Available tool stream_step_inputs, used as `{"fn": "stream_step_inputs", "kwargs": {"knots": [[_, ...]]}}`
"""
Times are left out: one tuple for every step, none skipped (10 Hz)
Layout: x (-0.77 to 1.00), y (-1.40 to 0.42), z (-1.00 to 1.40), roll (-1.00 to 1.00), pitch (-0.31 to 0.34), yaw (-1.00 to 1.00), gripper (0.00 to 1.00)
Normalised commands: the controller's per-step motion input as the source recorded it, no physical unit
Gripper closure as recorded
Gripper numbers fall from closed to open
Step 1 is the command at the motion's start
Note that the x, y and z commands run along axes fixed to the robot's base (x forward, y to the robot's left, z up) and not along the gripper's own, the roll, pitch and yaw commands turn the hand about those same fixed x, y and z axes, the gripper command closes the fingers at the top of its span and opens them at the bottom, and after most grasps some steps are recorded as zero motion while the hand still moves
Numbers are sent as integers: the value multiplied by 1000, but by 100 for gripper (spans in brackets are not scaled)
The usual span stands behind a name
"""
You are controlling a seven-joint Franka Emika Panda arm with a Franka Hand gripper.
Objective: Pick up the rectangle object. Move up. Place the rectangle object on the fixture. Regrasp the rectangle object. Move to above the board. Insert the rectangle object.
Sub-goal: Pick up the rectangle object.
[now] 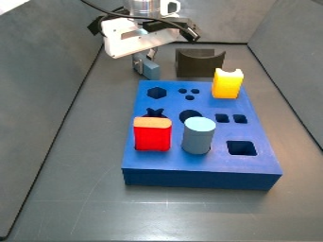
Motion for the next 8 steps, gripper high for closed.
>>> {"fn": "stream_step_inputs", "kwargs": {"knots": [[-29, 0, -20, 0, -80, 6, 100], [0, -31, 0, 0, 0, 0, 100], [0, 0, 0, -23, 0, 0, 100], [0, 0, 0, 0, 0, 0, 100], [0, 0, 0, 0, 0, 0, 100], [0, 0, 0, 0, 0, 0, 100], [0, 0, 0, 0, 0, 0, 100], [0, 0, 0, 0, 0, 0, 100]]}}
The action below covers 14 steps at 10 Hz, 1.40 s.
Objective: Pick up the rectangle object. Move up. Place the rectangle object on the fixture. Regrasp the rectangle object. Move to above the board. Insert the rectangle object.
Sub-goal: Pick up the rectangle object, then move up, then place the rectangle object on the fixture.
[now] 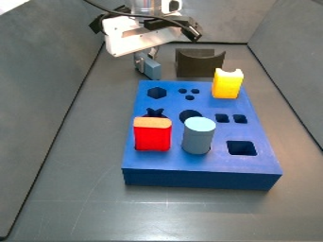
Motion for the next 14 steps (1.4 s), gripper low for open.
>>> {"fn": "stream_step_inputs", "kwargs": {"knots": [[0, 0, 0, 0, 0, 0, 100], [0, 0, 0, 0, 0, 0, 100], [0, 0, 0, 0, 0, 0, 100], [0, 0, 0, 0, 0, 0, 100], [0, 0, 0, 0, 0, 0, 100], [0, 0, 0, 0, 0, 0, 100], [0, 0, 394, 0, 0, 0, 100], [54, 1, 417, 4, -32, -27, 100], [13, 1, 311, 5, 28, -29, 100], [3, 2, 235, 9, 50, -28, 100], [0, 0, 1000, 0, 0, 0, 100], [-14, 0, 1000, 0, 51, 9, 100], [-20, 1, 1000, 5, 57, 8, 100], [-26, 3, 1000, 16, 53, 4, 100]]}}
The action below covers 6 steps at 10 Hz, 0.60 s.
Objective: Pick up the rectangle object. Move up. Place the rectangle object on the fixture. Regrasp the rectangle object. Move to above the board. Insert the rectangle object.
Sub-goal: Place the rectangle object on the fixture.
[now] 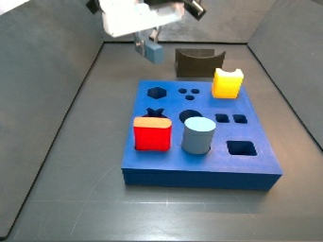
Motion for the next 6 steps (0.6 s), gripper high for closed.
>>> {"fn": "stream_step_inputs", "kwargs": {"knots": [[-28, 5, 1000, 25, 47, 0, 100], [-29, 6, 1000, 32, 47, -2, 100], [-35, 9, 1000, 45, 44, -6, 100], [-38, 11, 1000, 55, 43, -9, 100], [-43, 15, 1000, 67, 45, -11, 100], [-45, 18, 1000, 72, 47, -12, 100]]}}
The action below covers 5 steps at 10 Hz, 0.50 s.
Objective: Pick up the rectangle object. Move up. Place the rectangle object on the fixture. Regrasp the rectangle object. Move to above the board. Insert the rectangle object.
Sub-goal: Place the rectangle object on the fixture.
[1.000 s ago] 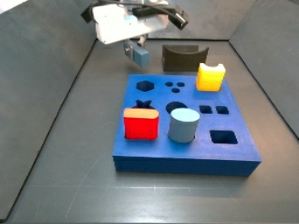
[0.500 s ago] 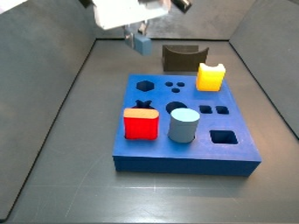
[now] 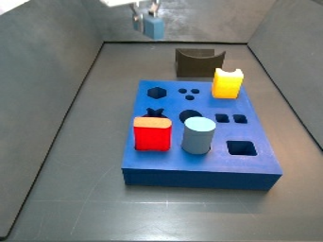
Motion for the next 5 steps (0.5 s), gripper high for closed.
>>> {"fn": "stream_step_inputs", "kwargs": {"knots": [[-36, 17, 802, 83, 53, -15, 100], [-29, 16, 642, 91, 66, -18, 100], [-14, 18, 429, 100, 81, -17, 100], [-3, 17, 269, 102, 101, -13, 100], [1000, -408, -760, -86, 57, -1000, 100]]}}
